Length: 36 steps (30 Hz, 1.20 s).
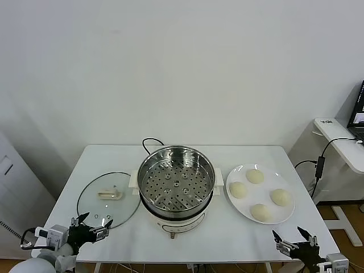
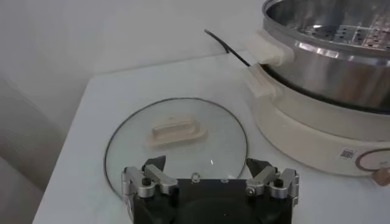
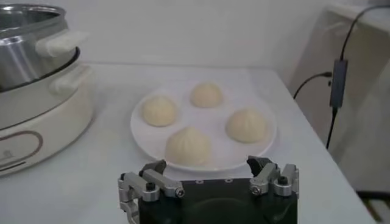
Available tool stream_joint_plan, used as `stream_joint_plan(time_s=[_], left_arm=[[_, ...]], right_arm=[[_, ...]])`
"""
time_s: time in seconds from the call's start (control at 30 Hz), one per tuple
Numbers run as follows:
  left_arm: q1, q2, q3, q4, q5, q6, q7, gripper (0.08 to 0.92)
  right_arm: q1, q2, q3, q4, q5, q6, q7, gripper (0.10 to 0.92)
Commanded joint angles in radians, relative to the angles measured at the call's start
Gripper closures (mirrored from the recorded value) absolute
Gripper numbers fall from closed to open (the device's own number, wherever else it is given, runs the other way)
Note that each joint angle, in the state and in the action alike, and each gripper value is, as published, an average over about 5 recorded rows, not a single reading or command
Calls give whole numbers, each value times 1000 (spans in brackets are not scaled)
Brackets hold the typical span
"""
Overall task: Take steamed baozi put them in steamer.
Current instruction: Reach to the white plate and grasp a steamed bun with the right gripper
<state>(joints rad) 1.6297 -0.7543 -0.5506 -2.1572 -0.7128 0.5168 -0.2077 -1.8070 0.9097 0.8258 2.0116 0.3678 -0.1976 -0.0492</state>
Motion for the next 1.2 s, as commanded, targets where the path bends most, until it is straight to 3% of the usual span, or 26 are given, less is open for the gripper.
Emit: stream_joint_plan(time_s=[0.03,0.13,0.3,0.63,0.97,1.2], left_arm=[[2,-12,-1,-3,7,5,-3,177],[1,-15,3,-4,13,10,-4,177],[-11,-18,7,3,16,15,-7,177],[-26,-16,9,22,12,19,-7,177],[-35,-5,11,28,5,32,-10,177],[-35,-10,6,38,1,33,-12,177]], right_arm=[[204,-115,-12,-105,-635,102,-84,203],[301,-174,-47,-165,-722,116,-114,203],[563,-293,-154,-323,-813,207,-315,203],[1166,-450,-716,-645,-597,233,-655,203],[1770,-355,-1315,-960,-502,298,-949,203],[1919,-179,-1481,-1168,-517,347,-1030,203]])
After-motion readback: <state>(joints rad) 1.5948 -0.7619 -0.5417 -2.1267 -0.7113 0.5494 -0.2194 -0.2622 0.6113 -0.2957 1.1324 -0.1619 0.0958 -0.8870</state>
